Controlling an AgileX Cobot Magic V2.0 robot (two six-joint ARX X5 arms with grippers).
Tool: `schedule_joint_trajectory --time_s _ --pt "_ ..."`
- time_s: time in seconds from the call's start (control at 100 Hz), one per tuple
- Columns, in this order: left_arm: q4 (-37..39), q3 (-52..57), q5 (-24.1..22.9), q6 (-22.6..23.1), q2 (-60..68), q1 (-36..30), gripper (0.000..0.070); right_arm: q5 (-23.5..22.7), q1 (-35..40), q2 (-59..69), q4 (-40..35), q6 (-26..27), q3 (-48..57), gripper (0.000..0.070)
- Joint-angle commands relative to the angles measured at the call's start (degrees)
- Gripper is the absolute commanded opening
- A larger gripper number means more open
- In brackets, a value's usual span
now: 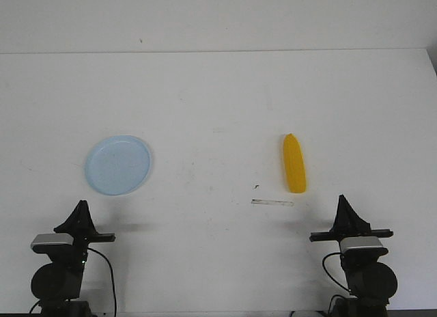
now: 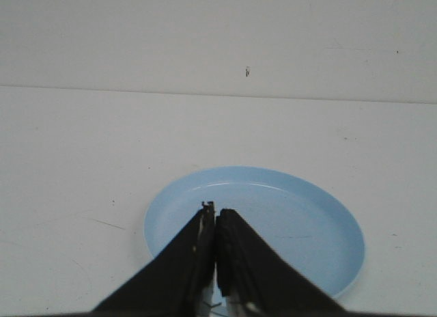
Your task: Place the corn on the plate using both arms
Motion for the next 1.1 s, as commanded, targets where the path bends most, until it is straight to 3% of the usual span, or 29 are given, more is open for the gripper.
schedule_joint_trajectory --time_s 0.0,0.29,0.48,0.61,1.09 --pt "0.79 -1.18 -0.09 0.11 -0.09 0.02 0.0001 0.0 0.13 0.07 0.61 -0.11 -0.07 0.0" --pt "0.96 -1.18 -0.28 -0.33 -0.09 0.02 0.0001 0.0 0.13 0.07 0.59 -0.11 -0.07 0.0" --pt "0.87 1.49 -7.26 -0.72 0.02 0.02 0.0001 0.0 0.13 0.07 0.59 -0.11 -0.07 0.0" --pt "-0.11 6.01 -7.72 -0.74 0.81 0.02 0.0001 0.0 0.13 0.07 0.59 -0.11 -0.07 0.0" --pt "-14.93 28.11 -7.58 -0.5 19.82 -0.02 0.0001 0.0 0.13 0.07 0.59 -0.11 -0.07 0.0"
